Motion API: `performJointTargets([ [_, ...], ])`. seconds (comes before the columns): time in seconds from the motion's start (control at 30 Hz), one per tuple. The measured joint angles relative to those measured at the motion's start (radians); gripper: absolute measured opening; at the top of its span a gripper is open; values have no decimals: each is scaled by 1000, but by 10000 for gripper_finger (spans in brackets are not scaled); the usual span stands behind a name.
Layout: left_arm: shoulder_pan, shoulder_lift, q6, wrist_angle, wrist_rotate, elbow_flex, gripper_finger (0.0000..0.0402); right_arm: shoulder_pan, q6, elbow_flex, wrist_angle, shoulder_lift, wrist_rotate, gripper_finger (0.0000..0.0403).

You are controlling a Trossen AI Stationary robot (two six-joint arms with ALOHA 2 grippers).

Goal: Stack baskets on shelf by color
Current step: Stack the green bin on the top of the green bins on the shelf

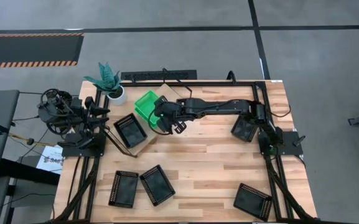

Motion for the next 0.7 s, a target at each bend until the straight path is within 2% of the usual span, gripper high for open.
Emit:
performJointTargets([
  [0.7,0,0,0,0,0,0,198,0,-10,0,40,0,-21,100],
])
